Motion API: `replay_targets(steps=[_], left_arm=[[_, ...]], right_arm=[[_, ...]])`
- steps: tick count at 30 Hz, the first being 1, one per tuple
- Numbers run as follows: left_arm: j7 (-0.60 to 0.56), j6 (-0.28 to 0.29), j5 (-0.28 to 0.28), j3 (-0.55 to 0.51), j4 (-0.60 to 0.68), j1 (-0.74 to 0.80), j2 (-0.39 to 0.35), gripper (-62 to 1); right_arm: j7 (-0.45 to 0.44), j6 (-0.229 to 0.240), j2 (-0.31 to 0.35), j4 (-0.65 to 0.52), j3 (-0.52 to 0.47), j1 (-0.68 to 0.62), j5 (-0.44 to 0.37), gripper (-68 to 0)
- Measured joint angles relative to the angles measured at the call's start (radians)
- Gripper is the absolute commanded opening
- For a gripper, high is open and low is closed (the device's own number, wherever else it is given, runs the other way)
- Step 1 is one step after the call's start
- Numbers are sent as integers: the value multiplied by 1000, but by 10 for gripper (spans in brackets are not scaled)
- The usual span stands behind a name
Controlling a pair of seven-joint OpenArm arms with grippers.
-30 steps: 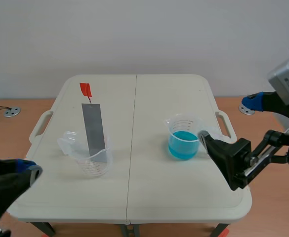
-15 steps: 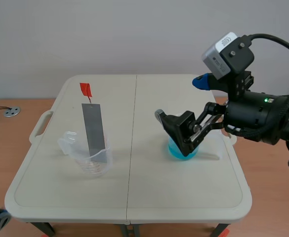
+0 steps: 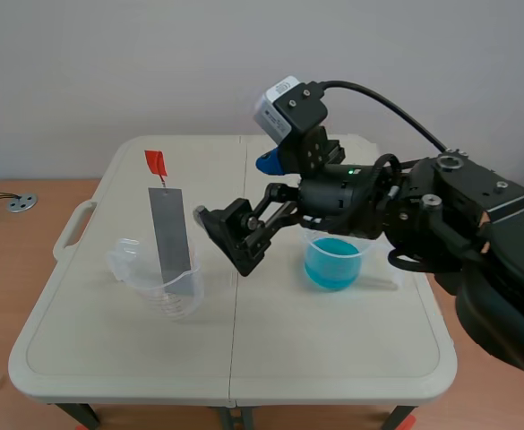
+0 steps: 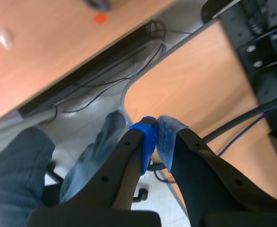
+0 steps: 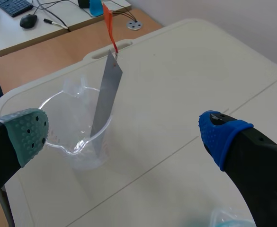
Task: Hold the metal plate by the orange handle, dip it into the blue solution, take it out and point at it, then put the plate back in the beaker on the left.
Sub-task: 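Lift the metal plate out of the left beaker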
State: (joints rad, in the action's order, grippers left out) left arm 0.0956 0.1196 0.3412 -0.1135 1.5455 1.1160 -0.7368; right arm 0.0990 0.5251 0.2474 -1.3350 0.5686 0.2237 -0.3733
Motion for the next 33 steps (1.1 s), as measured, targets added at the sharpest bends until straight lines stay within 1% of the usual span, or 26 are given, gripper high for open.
replay_targets(steps=[4,8,12,18,21,26,27,28,31,33], left_arm=[[-46,4,0,0,-59,0,0,-575],[-48,4,0,0,-91,-3,0,-575],[-48,4,0,0,-129,-3,0,-575],[-47,7,0,0,-181,-3,0,-575],[-47,8,1,0,-181,-3,0,-575],[-47,12,1,0,-180,-3,5,-575],[-47,17,1,0,-180,-3,7,-575],[-47,23,1,0,-180,-4,11,-575],[-47,35,1,0,-180,-6,21,-575],[-48,32,1,0,-180,-6,25,-575]], right_arm=[[0,0,-47,83,39,66,0,-12],[-13,-1,-84,158,80,127,0,-12],[-53,-1,-120,230,125,181,0,-12],[-73,-1,-180,352,170,262,0,-12],[-99,-1,-201,389,183,290,0,-12],[-101,-1,-226,416,185,322,0,-13],[-101,-1,-229,416,185,324,0,-26],[-101,-1,-231,416,185,326,0,-57],[-101,-1,-233,416,185,327,0,-188],[-101,-1,-233,416,187,326,0,-245]])
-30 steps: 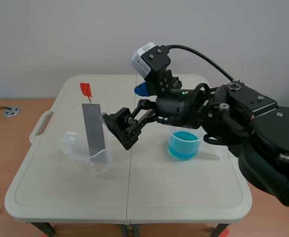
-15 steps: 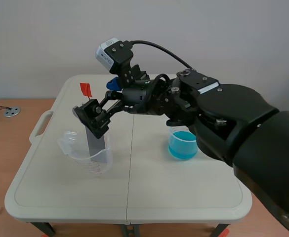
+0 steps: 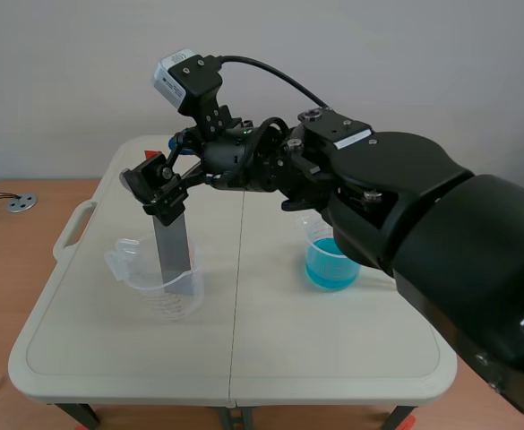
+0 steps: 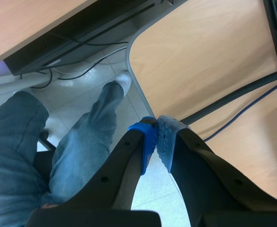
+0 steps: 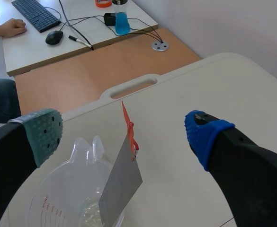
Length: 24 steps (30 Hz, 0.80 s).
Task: Hold the metal plate by the orange handle, dip it into the blue solution, take it out and point at it, then put the plate back in the beaker on the left.
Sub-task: 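Lift the metal plate out of the left beaker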
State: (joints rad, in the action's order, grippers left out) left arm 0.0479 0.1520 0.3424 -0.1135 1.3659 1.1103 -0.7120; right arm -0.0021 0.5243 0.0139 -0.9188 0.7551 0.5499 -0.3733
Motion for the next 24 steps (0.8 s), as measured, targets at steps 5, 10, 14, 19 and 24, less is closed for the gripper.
replay_targets(steps=[5,10,14,19,24], left_arm=[[1,0,0,0,0,-3,6,-575],[0,2,0,0,0,-14,8,-575],[0,5,0,0,0,-19,8,-575],[0,5,0,0,0,-19,8,-575],[0,5,0,0,0,-19,8,-575]], right_arm=[[3,0,0,0,26,0,0,-321],[3,0,0,0,32,0,0,-412],[5,0,0,0,32,0,0,-459],[7,0,0,0,32,0,0,-594],[7,0,0,0,32,0,0,-662]])
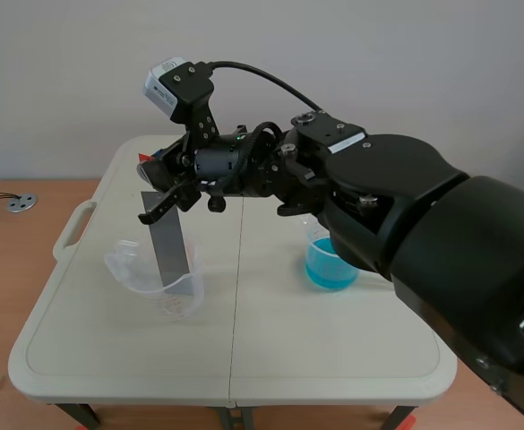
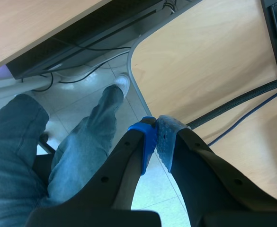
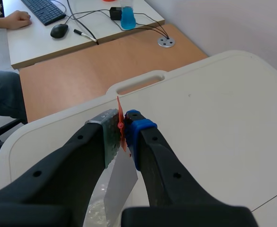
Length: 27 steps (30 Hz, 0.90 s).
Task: Hold the metal plate by the orange handle, dip it into the blue solution, take it out and point at it, then put the plate back in the beaker on the left.
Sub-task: 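Lift the metal plate out of the left beaker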
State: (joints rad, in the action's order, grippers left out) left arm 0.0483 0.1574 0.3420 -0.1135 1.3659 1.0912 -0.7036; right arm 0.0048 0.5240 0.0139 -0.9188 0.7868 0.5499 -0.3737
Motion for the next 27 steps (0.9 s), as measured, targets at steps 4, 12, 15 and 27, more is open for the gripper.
replay_targets(steps=[4,12,15,27], left_arm=[[0,0,0,0,0,0,0,-575],[0,0,0,0,0,0,0,-575],[0,0,0,0,0,0,0,-575],[0,0,0,0,0,0,0,-575]], right_arm=[[-6,0,0,0,0,0,0,-662],[-78,127,0,0,0,-4,-21,-662],[-98,138,0,0,0,-8,-64,-662],[-134,210,5,-5,-10,-23,-72,-662]])
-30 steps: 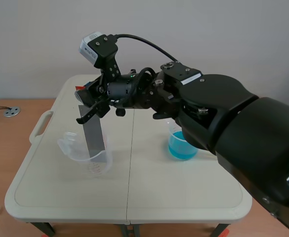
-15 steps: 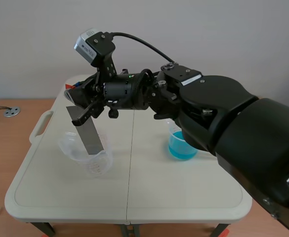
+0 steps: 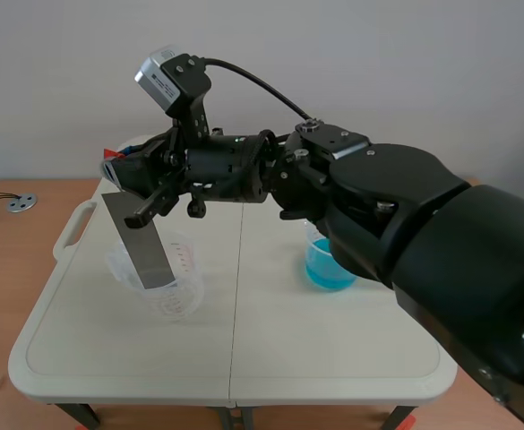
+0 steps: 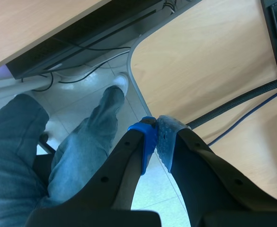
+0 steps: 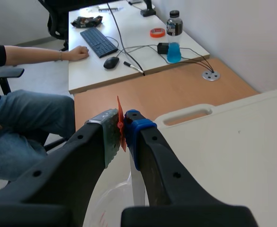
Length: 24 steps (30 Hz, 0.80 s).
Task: Hold the metal plate by the orange handle, dip it into the blue solution, take it out and point at it, then put the plate back in the beaker on the left.
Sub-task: 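Lift the metal plate out of the left beaker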
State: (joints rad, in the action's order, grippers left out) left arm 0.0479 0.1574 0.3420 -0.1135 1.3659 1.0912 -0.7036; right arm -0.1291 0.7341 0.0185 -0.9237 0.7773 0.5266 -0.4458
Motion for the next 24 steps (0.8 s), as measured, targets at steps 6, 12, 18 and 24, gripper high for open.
replay_targets(steps=[6,12,18,24], left_arm=[[0,0,0,0,0,0,0,-575],[1,0,0,0,0,0,0,-575],[0,0,0,0,0,0,0,-575],[0,0,0,0,0,-4,0,-575]], right_arm=[[7,-1,62,-111,-53,-63,0,-662],[34,0,115,-297,-84,-97,0,-662],[83,0,154,-449,-142,-124,0,-662],[141,0,190,-576,-201,-157,-41,-662]])
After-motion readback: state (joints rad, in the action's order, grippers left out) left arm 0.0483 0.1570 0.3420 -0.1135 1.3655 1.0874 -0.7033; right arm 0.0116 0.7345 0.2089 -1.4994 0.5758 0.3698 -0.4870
